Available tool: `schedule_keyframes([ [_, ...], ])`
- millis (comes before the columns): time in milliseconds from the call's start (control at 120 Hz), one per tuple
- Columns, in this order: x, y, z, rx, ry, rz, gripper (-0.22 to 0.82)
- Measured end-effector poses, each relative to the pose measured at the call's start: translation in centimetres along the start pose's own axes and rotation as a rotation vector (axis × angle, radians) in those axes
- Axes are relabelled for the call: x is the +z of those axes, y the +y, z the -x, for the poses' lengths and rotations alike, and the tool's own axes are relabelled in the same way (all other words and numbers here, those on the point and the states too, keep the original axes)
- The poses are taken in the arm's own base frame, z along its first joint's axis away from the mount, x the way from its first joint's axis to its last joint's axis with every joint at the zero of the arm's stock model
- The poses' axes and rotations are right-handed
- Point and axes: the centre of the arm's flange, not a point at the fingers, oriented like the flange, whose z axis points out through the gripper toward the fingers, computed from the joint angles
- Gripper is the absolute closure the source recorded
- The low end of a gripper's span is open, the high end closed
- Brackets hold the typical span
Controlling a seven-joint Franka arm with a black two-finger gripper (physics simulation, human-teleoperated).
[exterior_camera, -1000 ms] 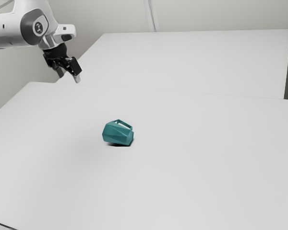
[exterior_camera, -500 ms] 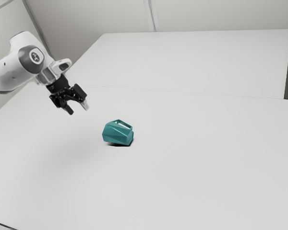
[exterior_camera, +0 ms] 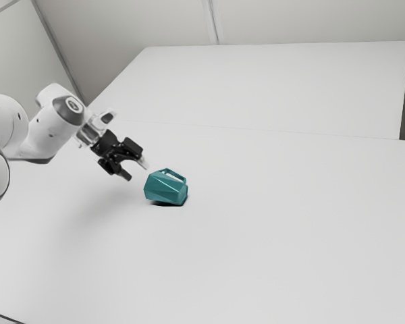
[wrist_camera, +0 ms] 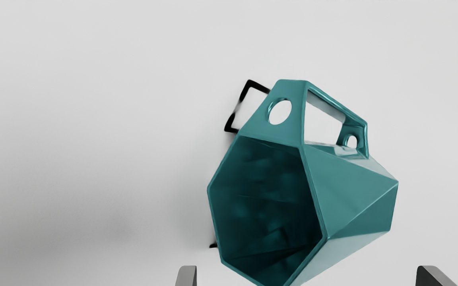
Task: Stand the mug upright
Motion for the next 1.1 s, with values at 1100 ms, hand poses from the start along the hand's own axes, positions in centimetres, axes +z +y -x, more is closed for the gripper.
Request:
schedule_keyframes([
  [1100,6.7,0.4,-1.4,0.219,0.021,0.265,0.30],
])
